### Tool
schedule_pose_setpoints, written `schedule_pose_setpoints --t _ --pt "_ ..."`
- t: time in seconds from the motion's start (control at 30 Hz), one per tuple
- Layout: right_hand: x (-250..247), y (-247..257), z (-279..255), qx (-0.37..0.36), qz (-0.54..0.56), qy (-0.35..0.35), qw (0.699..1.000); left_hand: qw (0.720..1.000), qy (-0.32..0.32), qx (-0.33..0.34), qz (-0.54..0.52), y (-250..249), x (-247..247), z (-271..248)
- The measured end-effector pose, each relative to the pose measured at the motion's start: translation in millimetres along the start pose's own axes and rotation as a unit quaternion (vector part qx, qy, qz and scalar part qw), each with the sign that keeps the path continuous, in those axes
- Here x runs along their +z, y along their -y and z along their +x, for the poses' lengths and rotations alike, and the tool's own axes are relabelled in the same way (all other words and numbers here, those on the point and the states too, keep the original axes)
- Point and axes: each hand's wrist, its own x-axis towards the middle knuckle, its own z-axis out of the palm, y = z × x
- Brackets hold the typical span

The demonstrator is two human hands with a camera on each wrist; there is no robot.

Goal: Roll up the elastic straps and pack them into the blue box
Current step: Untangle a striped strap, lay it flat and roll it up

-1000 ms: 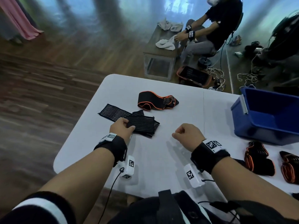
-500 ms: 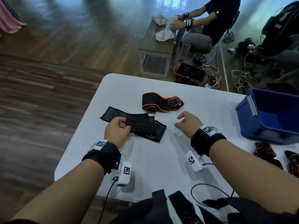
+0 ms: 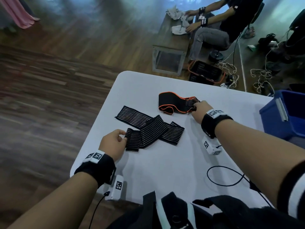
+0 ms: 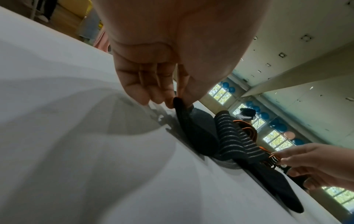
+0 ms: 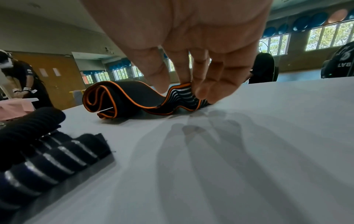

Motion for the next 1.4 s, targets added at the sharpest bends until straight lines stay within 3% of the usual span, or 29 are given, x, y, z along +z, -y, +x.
schedule_pose_setpoints --t 0.17,0.33,0.43,0.7,1.03,1.2,1.4 --pt "-2.7 -0.9 -6.8 0.015 0.062 -0.032 0.997 0.997 -0.028 0.056 0.036 -7.7 5.5 -0.1" --pt "2.1 -3.7 -21.0 0.008 0.079 -0.038 0.996 0.99 0.059 0.046 0.123 -26.9 21.8 -1.8" --pt "8.4 -1.4 -31.0 -0.006 0.111 -0.042 0.993 0.986 0.057 0.04 0.15 -30.4 23.7 -2.0" --pt "32.9 25.0 -50.3 -0.041 0.126 0.067 0.989 0.987 0.055 0.084 0.126 -24.3 22.9 -1.2" --pt "26.9 36.1 -58.2 -0.047 0.132 0.078 0.987 0.989 0.062 0.025 0.135 -33.2 30.1 -7.0" --pt "22.7 19.5 -61.1 -0.059 0.196 0.074 0.976 0.996 0.045 0.045 0.063 -40.9 27.5 -9.3" --pt "-7.4 1.9 -76.4 -0.118 0.281 -0.013 0.952 0.992 0.009 0.082 -0.094 -79.1 -7.7 -18.4"
